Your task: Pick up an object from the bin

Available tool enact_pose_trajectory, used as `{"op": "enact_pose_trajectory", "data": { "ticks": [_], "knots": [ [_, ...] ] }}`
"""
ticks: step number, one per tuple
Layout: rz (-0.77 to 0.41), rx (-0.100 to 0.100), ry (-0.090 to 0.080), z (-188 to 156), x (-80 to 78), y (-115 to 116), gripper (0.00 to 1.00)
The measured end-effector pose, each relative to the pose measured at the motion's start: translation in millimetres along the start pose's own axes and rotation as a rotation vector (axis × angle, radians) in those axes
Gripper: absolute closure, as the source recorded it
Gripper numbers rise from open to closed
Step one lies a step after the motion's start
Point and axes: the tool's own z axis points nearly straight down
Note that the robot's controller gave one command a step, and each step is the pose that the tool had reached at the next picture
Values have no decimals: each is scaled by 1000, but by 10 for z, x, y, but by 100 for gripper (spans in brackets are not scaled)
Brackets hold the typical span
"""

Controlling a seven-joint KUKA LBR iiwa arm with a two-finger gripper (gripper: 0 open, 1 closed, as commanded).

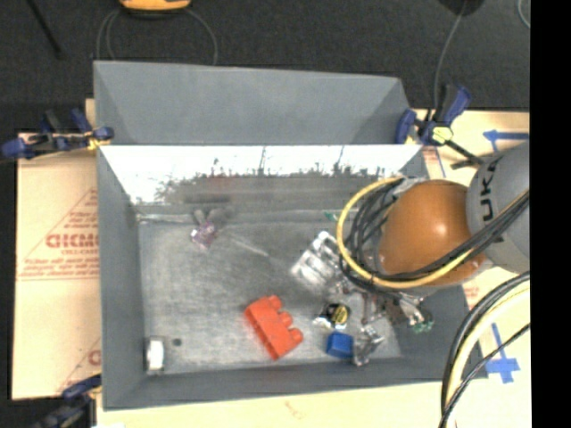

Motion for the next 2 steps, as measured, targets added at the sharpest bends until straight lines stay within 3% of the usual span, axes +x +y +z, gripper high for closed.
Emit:
{"op": "enact_pose_trajectory", "data": {
  "ticks": [1, 2],
  "knots": [
    [-2, -3, -1, -8, -17, 42, 100],
    [-126, 2, -7, -1262, -107, -27, 100]
  ]
}}
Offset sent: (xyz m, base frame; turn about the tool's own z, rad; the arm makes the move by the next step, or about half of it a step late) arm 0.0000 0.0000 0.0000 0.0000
